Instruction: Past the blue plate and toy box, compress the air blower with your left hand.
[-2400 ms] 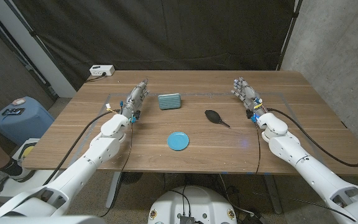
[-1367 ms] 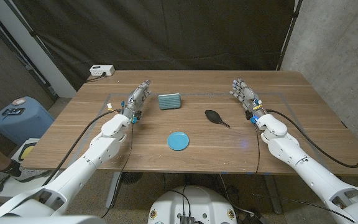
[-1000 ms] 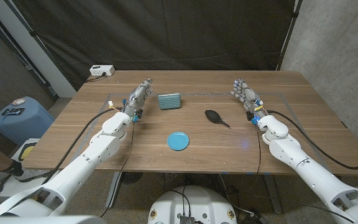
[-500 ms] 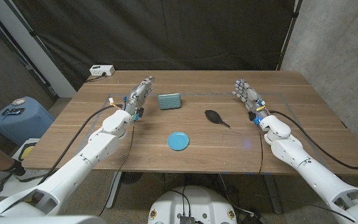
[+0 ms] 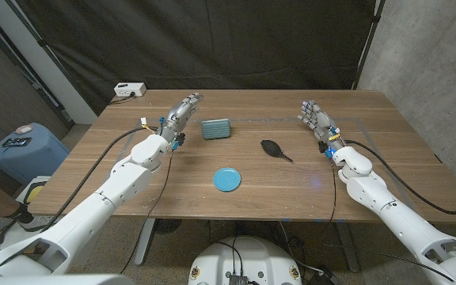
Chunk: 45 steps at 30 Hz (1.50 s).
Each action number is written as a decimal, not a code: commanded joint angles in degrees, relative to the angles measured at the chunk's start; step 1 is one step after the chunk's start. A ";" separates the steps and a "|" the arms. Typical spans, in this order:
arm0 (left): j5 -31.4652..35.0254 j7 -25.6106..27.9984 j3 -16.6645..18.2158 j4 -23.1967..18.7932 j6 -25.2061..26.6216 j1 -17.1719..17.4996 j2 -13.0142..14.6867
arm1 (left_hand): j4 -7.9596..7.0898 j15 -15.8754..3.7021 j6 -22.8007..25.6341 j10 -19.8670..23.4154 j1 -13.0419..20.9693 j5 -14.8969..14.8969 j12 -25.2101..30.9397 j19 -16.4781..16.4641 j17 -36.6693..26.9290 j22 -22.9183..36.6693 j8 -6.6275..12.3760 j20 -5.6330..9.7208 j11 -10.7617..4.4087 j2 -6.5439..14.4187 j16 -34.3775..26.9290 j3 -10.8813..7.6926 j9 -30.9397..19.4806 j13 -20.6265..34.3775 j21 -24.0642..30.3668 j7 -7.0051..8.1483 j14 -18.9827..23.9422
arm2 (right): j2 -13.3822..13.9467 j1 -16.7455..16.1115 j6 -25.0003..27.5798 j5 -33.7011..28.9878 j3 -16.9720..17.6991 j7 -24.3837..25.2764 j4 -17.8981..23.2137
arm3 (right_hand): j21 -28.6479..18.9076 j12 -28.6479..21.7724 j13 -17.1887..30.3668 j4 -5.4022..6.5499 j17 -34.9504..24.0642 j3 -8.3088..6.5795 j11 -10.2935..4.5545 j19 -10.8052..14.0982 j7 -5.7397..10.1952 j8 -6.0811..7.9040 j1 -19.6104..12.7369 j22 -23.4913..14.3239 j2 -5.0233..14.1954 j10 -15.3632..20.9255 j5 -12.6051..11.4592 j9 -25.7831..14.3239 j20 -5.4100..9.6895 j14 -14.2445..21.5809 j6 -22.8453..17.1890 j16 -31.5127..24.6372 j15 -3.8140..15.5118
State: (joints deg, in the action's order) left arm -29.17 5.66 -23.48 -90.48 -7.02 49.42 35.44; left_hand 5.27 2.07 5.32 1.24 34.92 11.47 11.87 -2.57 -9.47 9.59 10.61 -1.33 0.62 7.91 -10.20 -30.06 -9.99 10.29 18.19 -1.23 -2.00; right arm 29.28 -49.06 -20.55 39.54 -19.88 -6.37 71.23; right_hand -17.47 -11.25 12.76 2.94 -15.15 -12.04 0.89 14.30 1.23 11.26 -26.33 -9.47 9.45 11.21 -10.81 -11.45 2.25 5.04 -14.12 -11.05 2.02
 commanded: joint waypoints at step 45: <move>15.41 -12.56 -9.67 -1.97 7.74 -14.97 3.87 | 4.75 2.25 6.70 6.66 6.06 8.02 1.78 -1.53 -0.48 0.28 1.08 -1.36 -1.73 -1.32 -0.49 -1.77 -0.53 1.75 -4.04 -0.37 3.78 | -0.71 0.03 -1.78 -0.12 1.03 1.57 -0.82 | 1.33 -0.26 -0.48 -0.21 0.84 -1.27 0.50 1.05 -0.02 0.31 -0.30 -0.28 -0.18 0.17 0.17 -0.13 1.83 0.37 -0.39 -0.21 1.24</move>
State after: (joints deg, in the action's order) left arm -16.64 -4.44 -31.40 -90.38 -2.80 36.75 37.85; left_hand 9.89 4.30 11.78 7.89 40.11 19.08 13.19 -4.09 -9.75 9.75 11.53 -2.47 -1.33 6.76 -10.20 -31.37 -10.28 11.88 14.43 -1.53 1.45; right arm 28.13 -48.62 -22.51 39.47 -19.10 -5.21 69.67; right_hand -16.31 -11.25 12.20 2.69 -14.36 -12.90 0.90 15.12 1.23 11.26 -26.33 -9.46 9.45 11.21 -10.80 -11.47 2.25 5.04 -14.12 -11.05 2.02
